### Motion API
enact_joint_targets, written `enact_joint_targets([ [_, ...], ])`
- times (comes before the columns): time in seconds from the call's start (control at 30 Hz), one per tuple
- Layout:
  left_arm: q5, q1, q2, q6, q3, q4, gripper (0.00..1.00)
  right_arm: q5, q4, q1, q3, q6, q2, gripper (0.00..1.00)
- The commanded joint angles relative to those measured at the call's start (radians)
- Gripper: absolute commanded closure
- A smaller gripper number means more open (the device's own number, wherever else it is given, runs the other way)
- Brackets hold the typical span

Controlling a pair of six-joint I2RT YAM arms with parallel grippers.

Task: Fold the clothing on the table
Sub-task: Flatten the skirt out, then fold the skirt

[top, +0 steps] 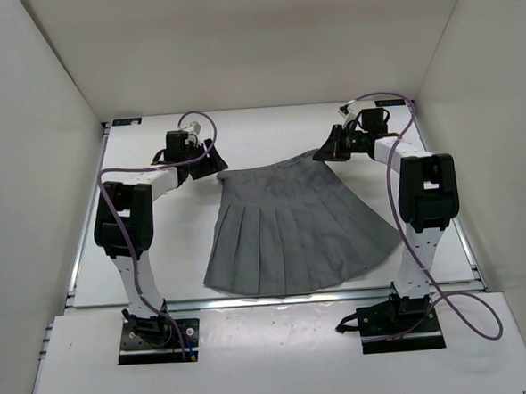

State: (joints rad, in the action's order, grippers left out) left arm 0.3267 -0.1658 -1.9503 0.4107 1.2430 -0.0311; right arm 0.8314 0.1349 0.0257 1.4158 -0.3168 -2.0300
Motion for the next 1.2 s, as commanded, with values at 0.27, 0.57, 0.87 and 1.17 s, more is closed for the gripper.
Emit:
enact_joint_targets([
  [0.27, -0.104, -0.052, -0.061, 0.034, 0.095, -0.095, 0.33, 0.029, -0.015, 0.005, 0.023, 0.021, 0.001, 1.0],
  [0.57, -0.147, -0.04, -0.03, 0.037, 0.069, -0.138, 0.36, 0.032, -0.032, 0.011, 0.017, 0.015, 0.001, 1.0],
  [0.87, -0.21, -0.037, 0.039, 0.03, 0.01, -0.154, 0.34, 0.029, -0.024, 0.016, 0.02, 0.021, -0.003, 1.0],
  [1.17, -0.144, -0.063, -0.038, 0.076, 0.033, -0.104, 0.33, 0.035, -0.031, 0.026, 0.021, 0.015, -0.003, 1.0],
])
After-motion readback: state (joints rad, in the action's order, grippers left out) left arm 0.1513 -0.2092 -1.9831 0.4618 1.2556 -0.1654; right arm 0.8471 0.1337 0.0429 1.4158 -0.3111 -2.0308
